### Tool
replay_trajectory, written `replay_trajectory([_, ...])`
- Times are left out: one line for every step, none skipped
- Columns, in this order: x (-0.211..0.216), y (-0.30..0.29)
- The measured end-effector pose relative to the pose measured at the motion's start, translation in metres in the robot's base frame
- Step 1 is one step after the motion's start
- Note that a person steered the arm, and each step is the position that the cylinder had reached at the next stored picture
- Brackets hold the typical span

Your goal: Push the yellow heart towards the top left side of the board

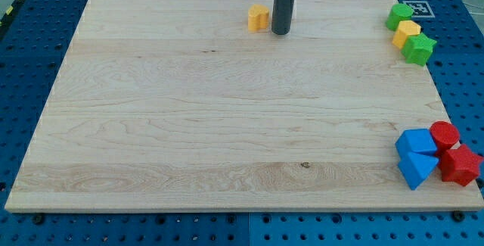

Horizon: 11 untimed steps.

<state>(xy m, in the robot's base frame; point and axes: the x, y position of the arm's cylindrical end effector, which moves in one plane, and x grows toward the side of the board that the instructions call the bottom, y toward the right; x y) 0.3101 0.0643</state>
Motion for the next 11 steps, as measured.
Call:
replay_trajectory([0.0,-0.008])
replay_trajectory([0.0,-0.041])
replay_trajectory([-0.006,-0.032])
replay_trajectory([-0.009,0.003])
replay_trajectory([-0.033,-0.023])
replay_trajectory([-0.033,-0.063])
replay_trajectory([-0.033,-0.082])
replay_trajectory([-0.035,-0.1])
replay_trajectory([-0.053,-0.101])
replay_trajectory([-0.053,-0.084])
replay_trajectory([-0.062,-0.077])
